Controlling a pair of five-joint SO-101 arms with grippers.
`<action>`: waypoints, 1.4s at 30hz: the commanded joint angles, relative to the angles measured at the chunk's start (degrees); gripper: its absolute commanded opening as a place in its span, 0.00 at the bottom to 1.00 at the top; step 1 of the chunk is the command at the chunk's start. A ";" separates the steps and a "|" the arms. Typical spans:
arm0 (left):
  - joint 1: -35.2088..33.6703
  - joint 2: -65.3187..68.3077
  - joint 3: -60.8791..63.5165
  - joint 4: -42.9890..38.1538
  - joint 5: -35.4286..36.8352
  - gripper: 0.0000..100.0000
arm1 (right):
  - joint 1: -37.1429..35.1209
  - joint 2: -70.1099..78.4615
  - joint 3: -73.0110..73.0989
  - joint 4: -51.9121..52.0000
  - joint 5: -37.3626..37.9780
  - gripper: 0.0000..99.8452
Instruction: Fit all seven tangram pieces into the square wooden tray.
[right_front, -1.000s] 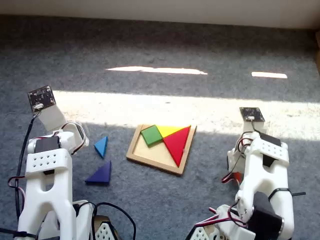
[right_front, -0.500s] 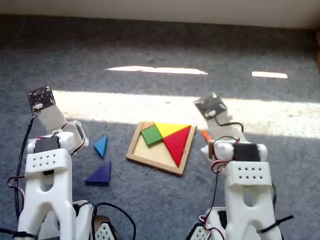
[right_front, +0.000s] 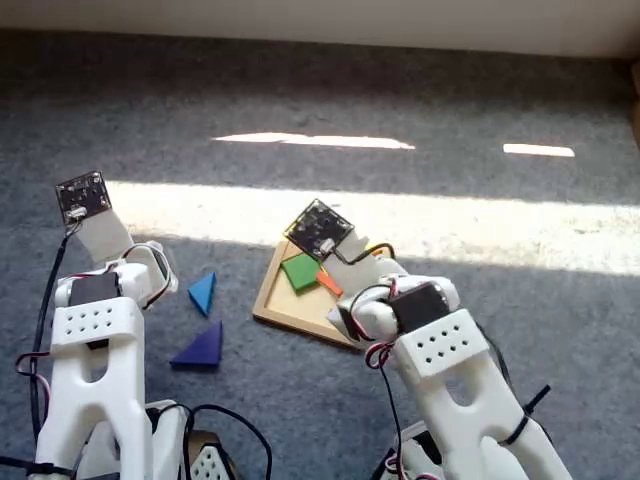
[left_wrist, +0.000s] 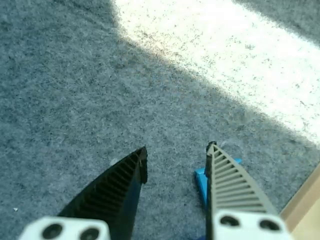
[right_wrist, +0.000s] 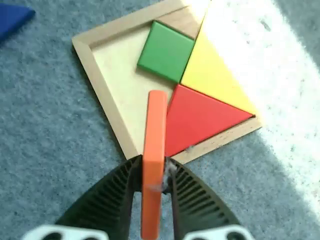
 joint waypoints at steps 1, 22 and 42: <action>-4.44 -1.36 -1.98 -0.62 0.62 0.20 | -1.80 7.60 -7.25 -3.03 -1.85 0.01; -6.64 -1.36 -3.21 -0.62 0.79 0.20 | -4.97 27.56 -10.59 -10.24 -6.68 0.01; -6.55 -1.36 -3.12 -0.62 0.79 0.20 | -5.14 28.53 -10.24 -15.25 3.34 0.01</action>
